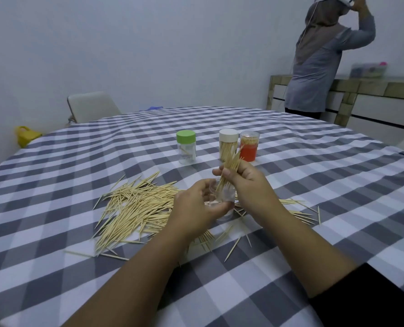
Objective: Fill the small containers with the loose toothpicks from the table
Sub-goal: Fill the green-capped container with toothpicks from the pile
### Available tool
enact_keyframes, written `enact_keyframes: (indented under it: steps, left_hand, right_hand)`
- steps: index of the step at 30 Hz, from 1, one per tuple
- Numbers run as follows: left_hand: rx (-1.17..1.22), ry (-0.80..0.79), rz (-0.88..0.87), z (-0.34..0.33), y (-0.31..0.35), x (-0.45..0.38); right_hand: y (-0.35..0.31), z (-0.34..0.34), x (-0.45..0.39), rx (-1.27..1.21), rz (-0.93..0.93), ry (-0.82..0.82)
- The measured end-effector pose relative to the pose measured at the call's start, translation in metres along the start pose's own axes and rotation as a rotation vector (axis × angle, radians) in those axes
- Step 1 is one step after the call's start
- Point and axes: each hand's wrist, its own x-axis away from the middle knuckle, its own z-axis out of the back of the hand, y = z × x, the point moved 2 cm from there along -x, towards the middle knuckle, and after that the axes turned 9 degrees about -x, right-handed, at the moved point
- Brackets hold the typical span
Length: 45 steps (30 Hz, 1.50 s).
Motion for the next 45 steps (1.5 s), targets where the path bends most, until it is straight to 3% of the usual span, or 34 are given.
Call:
enact_keyframes:
  steps: [13,23,28,31,37,45]
  left_hand:
    - [-0.028,0.020,0.007,0.001,-0.001,0.000]
    - [-0.025,0.018,-0.009,0.000,-0.003,-0.002]
    - [-0.020,0.020,0.007,0.001,0.000,-0.001]
    - [-0.023,0.009,0.019,0.002,0.001,0.000]
    - [-0.019,0.006,0.021,0.002,0.001,0.000]
    - [-0.005,-0.002,0.023,0.002,0.002,0.000]
  right_hand:
    - [0.000,0.003,0.007,0.187,-0.012,-0.020]
    - [0.000,0.000,0.011,0.153,-0.101,-0.081]
    - [-0.015,0.016,0.007,0.228,-0.083,0.043]
    - [-0.025,0.044,0.001,0.456,-0.140,0.099]
    - [-0.029,0.106,0.009,1.259,-0.433,-0.221]
    - [-0.026,0.127,0.021,1.372,-0.478,-0.302]
